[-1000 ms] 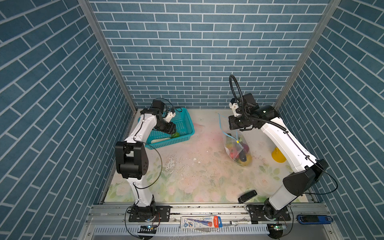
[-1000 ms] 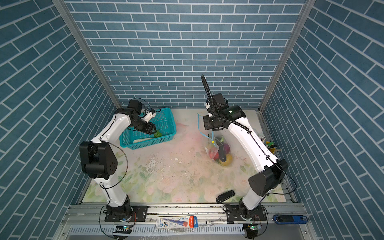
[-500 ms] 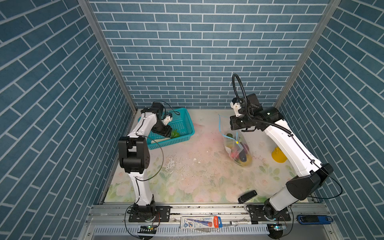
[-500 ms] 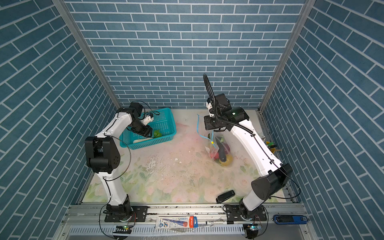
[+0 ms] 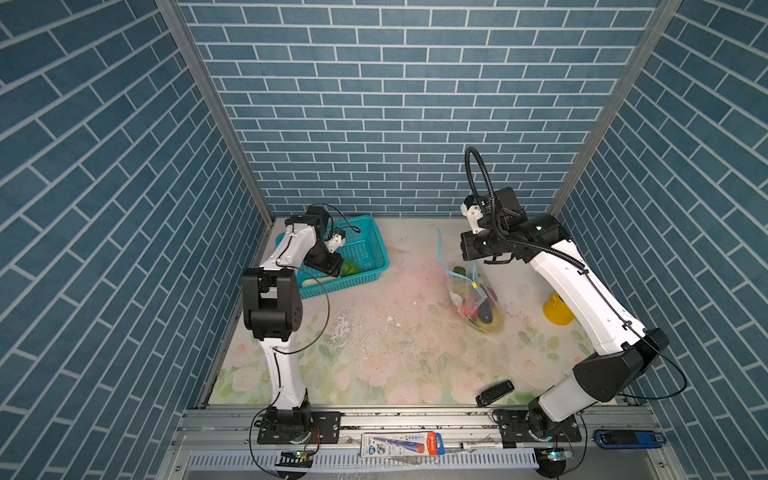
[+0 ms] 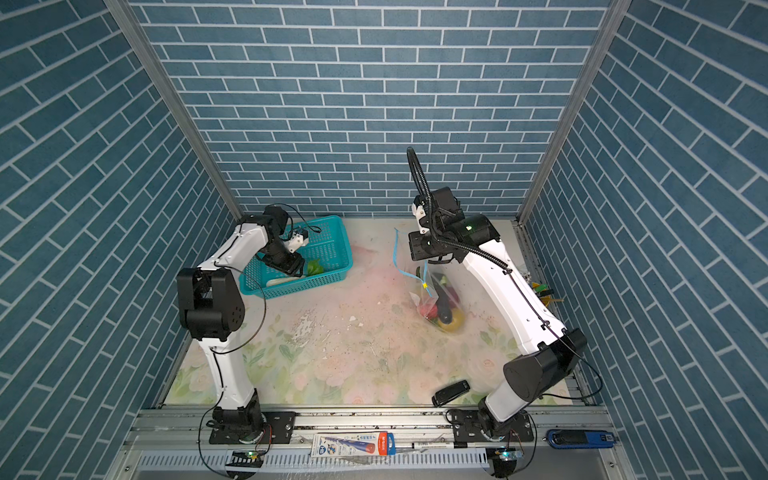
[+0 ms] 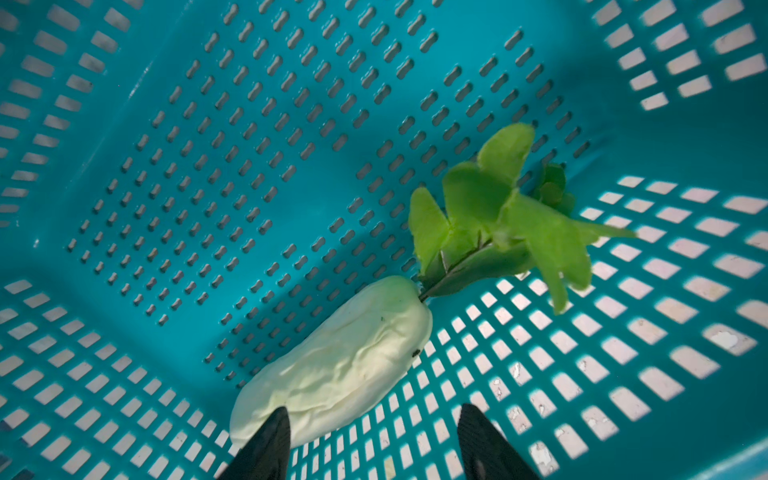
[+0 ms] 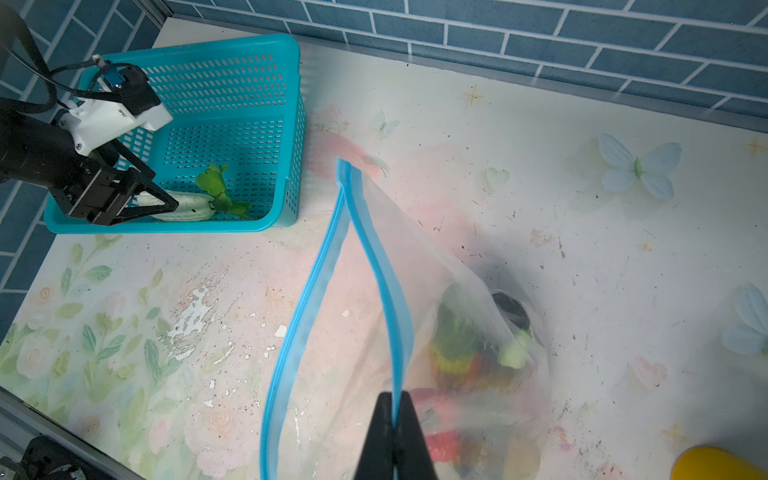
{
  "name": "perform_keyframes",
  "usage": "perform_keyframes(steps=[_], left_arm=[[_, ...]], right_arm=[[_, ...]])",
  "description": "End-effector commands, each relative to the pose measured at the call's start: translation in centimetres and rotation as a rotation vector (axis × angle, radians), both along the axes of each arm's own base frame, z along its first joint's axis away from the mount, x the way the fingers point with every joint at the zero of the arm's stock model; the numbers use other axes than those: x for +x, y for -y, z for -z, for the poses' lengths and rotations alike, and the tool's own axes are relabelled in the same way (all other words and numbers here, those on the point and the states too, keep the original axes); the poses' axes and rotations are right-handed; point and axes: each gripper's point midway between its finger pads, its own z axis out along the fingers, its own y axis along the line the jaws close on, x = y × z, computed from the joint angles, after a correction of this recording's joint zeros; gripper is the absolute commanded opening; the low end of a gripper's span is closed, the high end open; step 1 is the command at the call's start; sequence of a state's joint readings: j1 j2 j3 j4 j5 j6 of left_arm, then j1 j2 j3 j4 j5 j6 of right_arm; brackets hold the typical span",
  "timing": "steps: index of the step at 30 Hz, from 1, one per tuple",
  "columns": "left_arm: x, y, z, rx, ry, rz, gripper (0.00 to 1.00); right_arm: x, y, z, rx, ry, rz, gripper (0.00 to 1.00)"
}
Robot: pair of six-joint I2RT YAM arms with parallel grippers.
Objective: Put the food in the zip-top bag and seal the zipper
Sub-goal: 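Lower the left gripper onto the white radish's top and close on it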
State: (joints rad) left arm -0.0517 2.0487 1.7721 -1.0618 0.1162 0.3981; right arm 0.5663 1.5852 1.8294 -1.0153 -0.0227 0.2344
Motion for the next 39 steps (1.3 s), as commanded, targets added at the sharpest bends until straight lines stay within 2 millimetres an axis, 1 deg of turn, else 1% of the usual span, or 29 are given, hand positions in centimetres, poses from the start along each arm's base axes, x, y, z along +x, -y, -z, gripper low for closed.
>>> perform_keyframes(steps=[1, 5, 9, 17, 22, 28, 31, 34, 39], left_arm=[[-0.8, -0.6, 1.6, 0.032, -0.059, 0.017, 0.66], [-0.6, -0.9, 2.4, 0.050, -0.056, 0.034, 0.67], [-0.1, -0.5, 2.6, 0.031, -0.024, 0.053, 0.71], [0.4, -0.7, 3.9, 0.043, -0.033, 0.056, 0.74], [1.2, -0.9, 4.0, 0.051, -0.017, 0.042, 0.75], [3.5, -1.4, 2.9, 0.060, 0.040, -0.005, 0.75], [4.4, -1.7, 2.7, 0.059, 0.048, -0.035, 0.75], [4.6, -1.0, 2.3, 0.023, 0.040, -0.043, 0.75], [4.2, -0.6, -0.6, 0.003, 0.119, -0.020, 0.76]], right_arm=[[0.0, 0.0, -1.1, 0.005, 0.036, -0.021, 0.00], [0.0, 0.0, -1.2, 0.006, 0.037, -0.021, 0.00], [-0.2, -0.1, -1.3, 0.013, 0.034, -0.029, 0.00], [-0.3, 0.4, -1.6, 0.002, 0.045, -0.017, 0.00], [-0.4, 0.5, -1.7, -0.003, 0.050, -0.013, 0.00], [-0.4, 0.7, -1.5, -0.010, 0.048, -0.009, 0.00], [-0.5, 1.0, -1.7, -0.014, 0.054, -0.005, 0.00], [-0.4, 1.1, -1.8, -0.018, 0.058, -0.003, 0.00], [-0.3, 0.9, -1.7, -0.015, 0.056, -0.009, 0.00]])
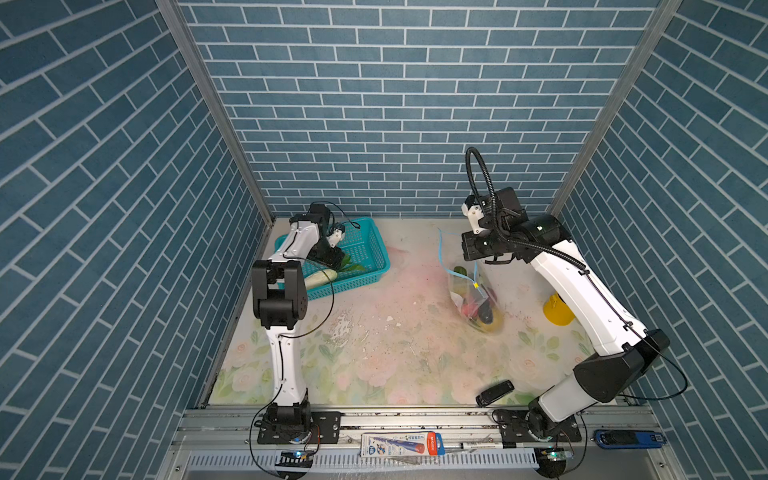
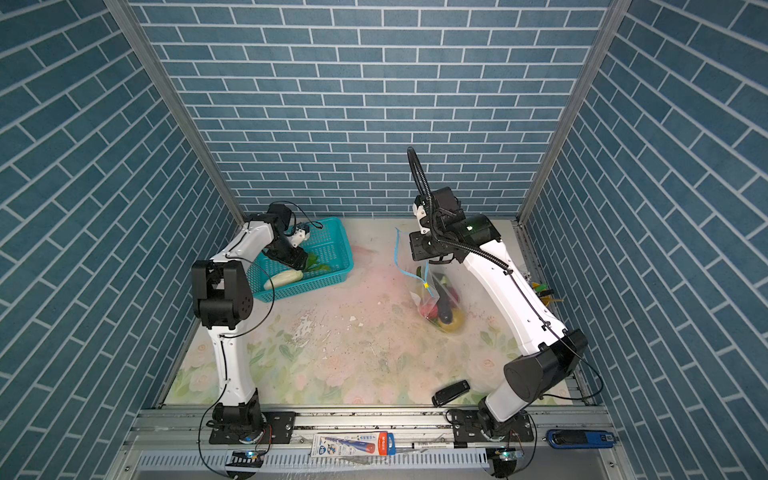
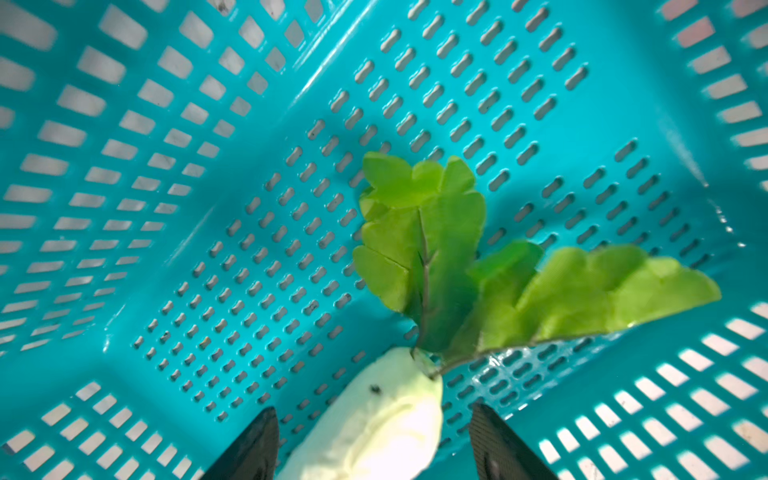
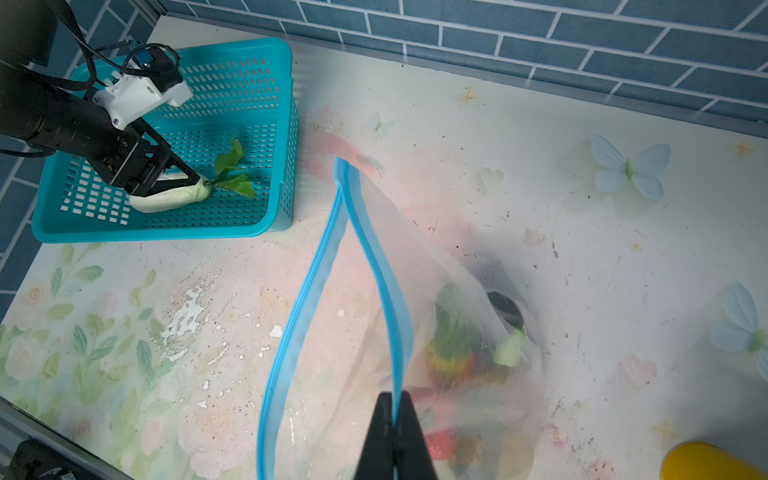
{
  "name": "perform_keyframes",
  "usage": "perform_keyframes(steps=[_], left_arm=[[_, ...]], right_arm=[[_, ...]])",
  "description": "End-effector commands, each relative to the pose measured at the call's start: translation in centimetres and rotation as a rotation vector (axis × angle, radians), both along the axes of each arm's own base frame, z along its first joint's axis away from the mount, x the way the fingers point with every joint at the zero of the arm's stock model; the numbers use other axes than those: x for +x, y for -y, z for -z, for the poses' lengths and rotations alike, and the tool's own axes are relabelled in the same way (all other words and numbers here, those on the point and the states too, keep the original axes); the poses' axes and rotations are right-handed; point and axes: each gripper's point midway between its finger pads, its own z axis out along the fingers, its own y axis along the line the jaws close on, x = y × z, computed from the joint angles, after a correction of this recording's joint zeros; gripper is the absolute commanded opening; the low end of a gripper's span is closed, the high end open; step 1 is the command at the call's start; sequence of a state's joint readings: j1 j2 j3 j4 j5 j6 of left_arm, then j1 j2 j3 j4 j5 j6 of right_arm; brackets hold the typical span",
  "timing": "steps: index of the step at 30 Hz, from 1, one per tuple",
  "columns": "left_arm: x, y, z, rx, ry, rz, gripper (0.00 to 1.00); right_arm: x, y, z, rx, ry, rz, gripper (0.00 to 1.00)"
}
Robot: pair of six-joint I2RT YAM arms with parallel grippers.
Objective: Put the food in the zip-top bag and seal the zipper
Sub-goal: 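Lower the left gripper onto the white radish's top and close on it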
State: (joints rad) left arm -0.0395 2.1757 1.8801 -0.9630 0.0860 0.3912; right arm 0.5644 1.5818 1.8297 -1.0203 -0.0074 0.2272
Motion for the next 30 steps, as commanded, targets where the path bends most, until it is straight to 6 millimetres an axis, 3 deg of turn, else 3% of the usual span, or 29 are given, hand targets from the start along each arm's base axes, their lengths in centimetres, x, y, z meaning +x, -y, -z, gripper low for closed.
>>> perform_keyframes(steps=[1, 4, 13, 23, 30], left_arm=[[-0.8, 0.2, -2.9, -0.020, 0.049, 0.014, 0.77], [-1.4, 0.3, -2.9, -0.021, 0.037, 0.045, 0.77], [-2.9, 1.3, 0.6, 0.018, -0.006, 0.144, 0.77], [-2.6, 0.4, 2.4, 0.089, -0.037, 0.166, 0.76], [-3.6, 0.1, 4.2, 0.140, -0.079, 0.182, 0.76]], right_arm=[[-0.3, 0.5, -1.6, -0.003, 0.046, -0.019, 0.00], [-0.2, 0.3, -1.6, -0.004, 0.043, -0.026, 0.00], [-0.3, 0.7, -1.3, -0.015, 0.042, -0.017, 0.00], [-0.4, 1.2, -2.0, -0.027, 0.052, -0.004, 0.00], [-0.4, 1.2, -2.1, -0.028, 0.053, 0.000, 0.00]])
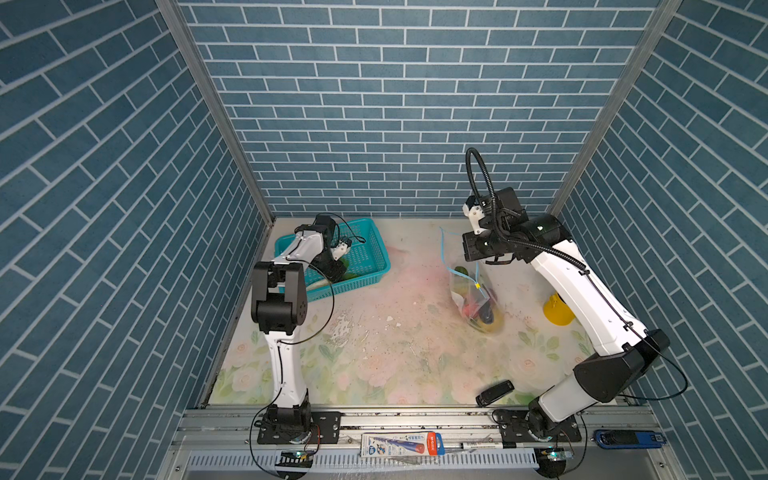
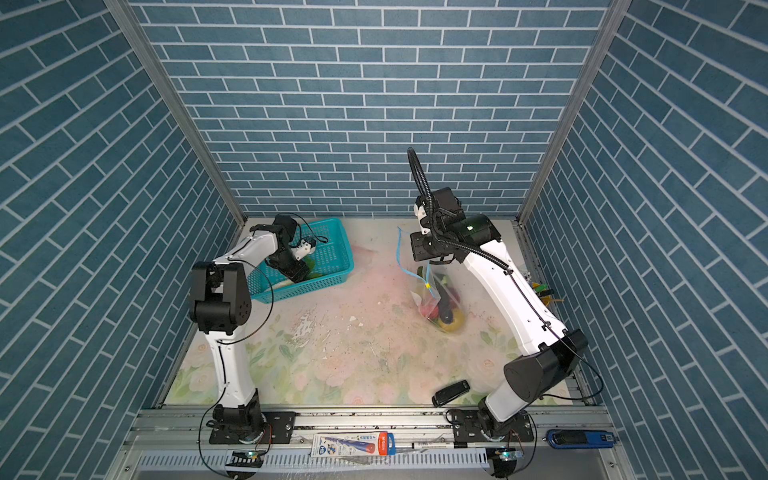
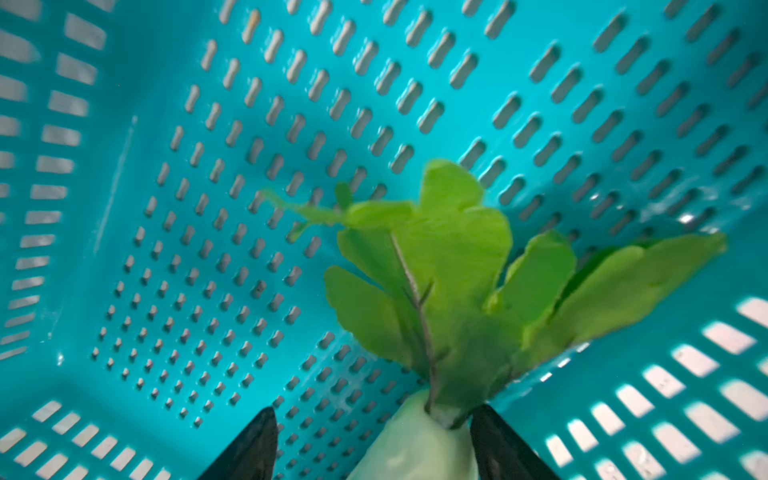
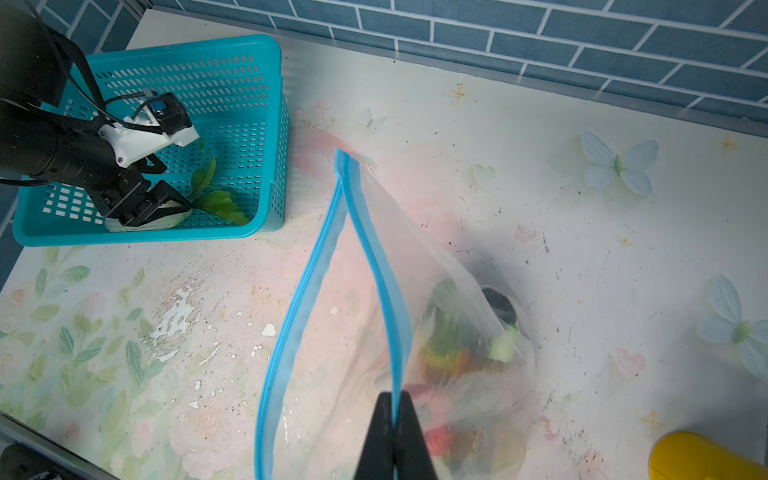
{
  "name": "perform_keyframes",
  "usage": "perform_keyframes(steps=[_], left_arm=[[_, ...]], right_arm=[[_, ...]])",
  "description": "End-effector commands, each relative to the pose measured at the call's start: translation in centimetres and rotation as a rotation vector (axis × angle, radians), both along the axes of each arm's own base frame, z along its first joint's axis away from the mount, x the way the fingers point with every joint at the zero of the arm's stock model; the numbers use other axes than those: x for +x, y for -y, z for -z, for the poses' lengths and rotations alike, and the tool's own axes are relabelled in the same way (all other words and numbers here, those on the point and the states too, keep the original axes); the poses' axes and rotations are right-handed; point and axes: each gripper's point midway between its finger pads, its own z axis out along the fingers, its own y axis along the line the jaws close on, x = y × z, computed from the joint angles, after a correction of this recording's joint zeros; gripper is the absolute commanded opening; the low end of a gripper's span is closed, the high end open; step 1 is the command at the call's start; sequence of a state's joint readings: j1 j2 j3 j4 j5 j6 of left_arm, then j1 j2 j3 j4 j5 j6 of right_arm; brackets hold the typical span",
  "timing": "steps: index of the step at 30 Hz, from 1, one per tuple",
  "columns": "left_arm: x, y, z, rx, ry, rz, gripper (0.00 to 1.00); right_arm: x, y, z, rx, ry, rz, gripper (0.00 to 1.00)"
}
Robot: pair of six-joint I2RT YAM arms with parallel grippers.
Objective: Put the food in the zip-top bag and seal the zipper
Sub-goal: 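Lower the left gripper onto the white radish's top and close on it, then lift the white radish out of the teal basket with the left gripper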
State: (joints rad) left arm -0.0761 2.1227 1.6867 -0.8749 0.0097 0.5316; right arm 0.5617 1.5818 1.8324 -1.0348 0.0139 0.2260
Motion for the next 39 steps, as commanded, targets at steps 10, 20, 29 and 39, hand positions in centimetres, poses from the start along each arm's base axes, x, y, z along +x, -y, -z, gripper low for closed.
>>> perform_keyframes(steps=[10, 20, 29, 39], left_arm=[[0.6, -2.3, 2.2, 0.067, -0.039, -0.100, 0.76], [5.4, -3.2, -1.7, 0.023, 0.100, -0.245, 0.76], [3.7, -2.7, -6.5, -0.006, 0.096, -0.255, 0.77], [-1.4, -2.2, -3.5, -0.035, -0.029, -0.312, 0.77]], right_arm=[[-0.6, 1.1, -2.1, -0.024, 0.052, -0.011, 0.00], [-0.4, 1.0, -1.7, -0.023, 0.051, -0.013, 0.00], [-0.1, 0.8, -1.4, -0.014, 0.052, -0.017, 0.00], [-0.1, 0.5, -1.1, -0.003, 0.039, -0.029, 0.00]])
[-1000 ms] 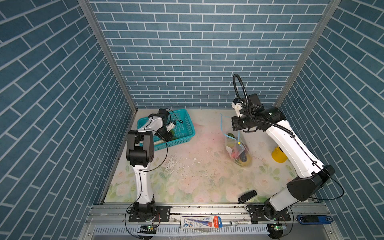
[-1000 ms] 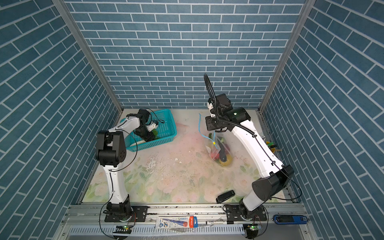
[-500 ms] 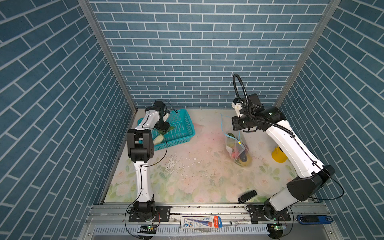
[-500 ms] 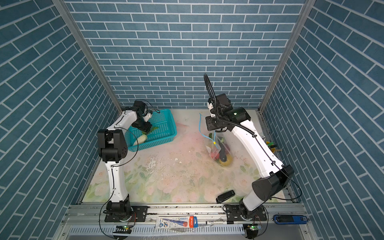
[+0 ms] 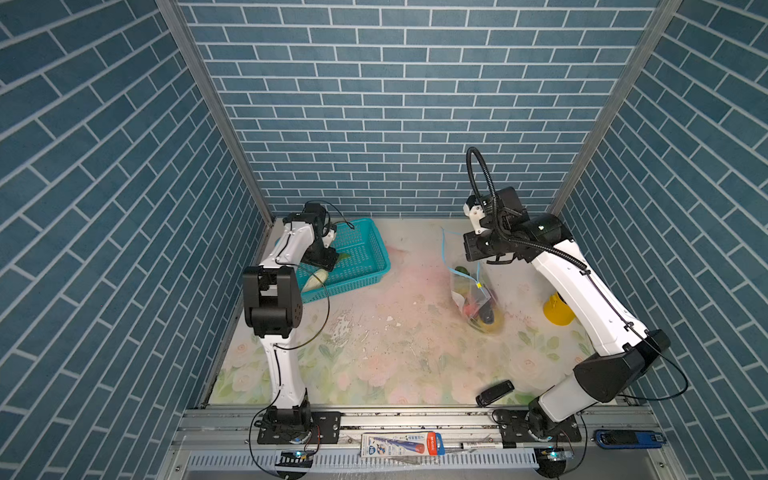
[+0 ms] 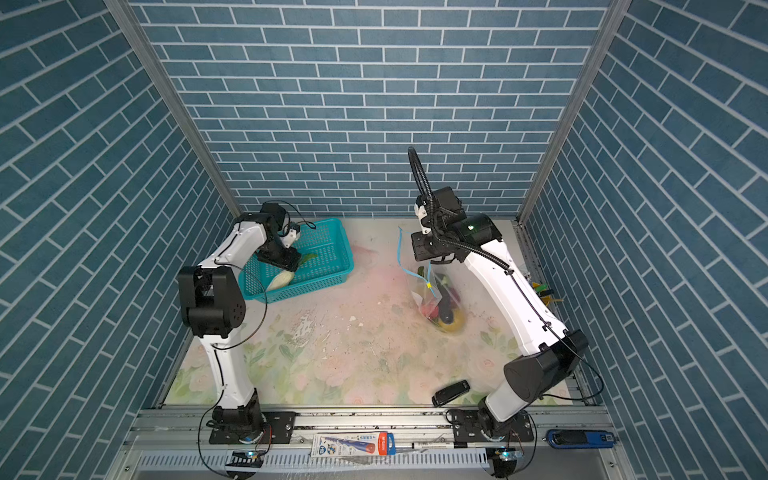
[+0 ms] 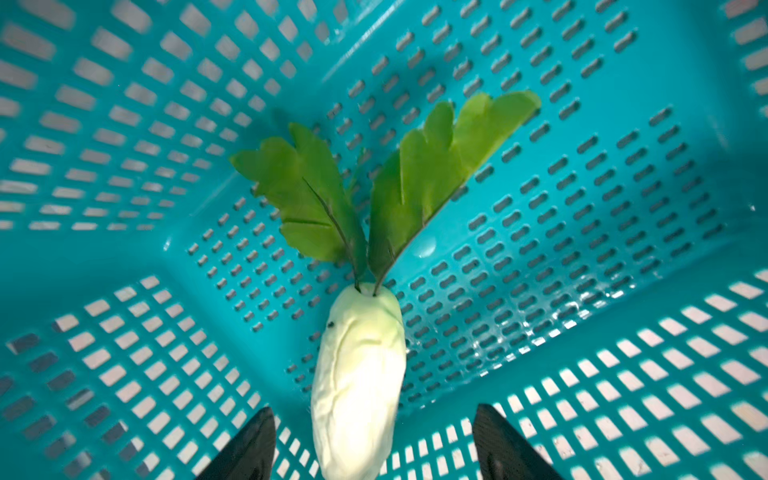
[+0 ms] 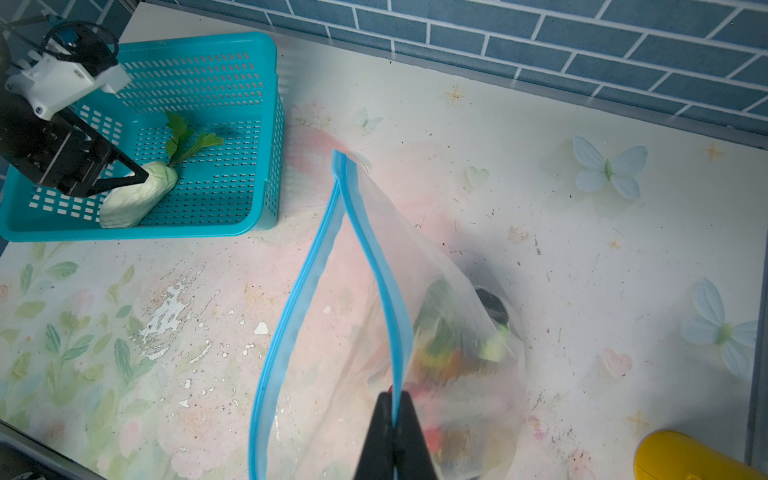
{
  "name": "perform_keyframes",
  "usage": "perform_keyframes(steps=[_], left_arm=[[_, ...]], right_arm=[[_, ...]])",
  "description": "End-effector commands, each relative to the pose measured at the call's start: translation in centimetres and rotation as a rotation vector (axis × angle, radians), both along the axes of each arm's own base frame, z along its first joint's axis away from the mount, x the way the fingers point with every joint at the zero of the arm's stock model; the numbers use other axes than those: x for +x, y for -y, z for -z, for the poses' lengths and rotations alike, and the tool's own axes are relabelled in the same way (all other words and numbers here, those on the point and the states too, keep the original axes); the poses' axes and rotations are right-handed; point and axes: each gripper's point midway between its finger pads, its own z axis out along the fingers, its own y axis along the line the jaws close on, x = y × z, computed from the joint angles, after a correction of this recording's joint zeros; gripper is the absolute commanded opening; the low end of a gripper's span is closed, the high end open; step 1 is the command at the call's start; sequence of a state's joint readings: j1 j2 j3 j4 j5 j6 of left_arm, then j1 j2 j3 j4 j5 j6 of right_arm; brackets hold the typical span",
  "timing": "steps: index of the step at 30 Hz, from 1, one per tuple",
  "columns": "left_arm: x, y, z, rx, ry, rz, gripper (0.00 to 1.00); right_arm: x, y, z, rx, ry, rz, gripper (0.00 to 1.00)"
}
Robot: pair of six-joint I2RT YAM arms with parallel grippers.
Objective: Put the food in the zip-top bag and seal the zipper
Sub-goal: 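Lift the white radish out of the teal basket with the left gripper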
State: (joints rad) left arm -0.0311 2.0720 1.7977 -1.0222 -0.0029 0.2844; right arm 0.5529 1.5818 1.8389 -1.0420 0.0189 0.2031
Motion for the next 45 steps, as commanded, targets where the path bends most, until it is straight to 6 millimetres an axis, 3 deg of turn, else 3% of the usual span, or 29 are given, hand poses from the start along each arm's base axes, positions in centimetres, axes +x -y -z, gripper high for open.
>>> perform_keyframes(steps=[1, 13, 23, 34, 45], left_arm=[[-1.1, 0.1, 1.6, -0.005, -0.061, -0.020, 0.77], [-0.3, -0.8, 5.8, 0.022, -0.147, -0.046, 0.77], [-1.0, -1.1, 6.3, 0.003, -0.169, -0.060, 0.64], [0.0, -0.7, 3.9, -0.038, -0.100, -0.078, 0.56], [1.7, 2.2, -2.2, -0.225, 0.108, -0.108, 0.47]], right_arm=[[-0.3, 0.0, -1.0, 0.016, 0.029, -0.025, 0.00], [-0.7, 0.7, -1.2, 0.013, 0.037, -0.001, 0.00], [-0.6, 0.6, -1.2, 0.013, 0.031, 0.001, 0.00], [-0.6, 0.6, -1.2, 0.013, 0.030, 0.003, 0.00], [-0.5, 0.4, -1.4, 0.024, 0.028, 0.003, 0.00]])
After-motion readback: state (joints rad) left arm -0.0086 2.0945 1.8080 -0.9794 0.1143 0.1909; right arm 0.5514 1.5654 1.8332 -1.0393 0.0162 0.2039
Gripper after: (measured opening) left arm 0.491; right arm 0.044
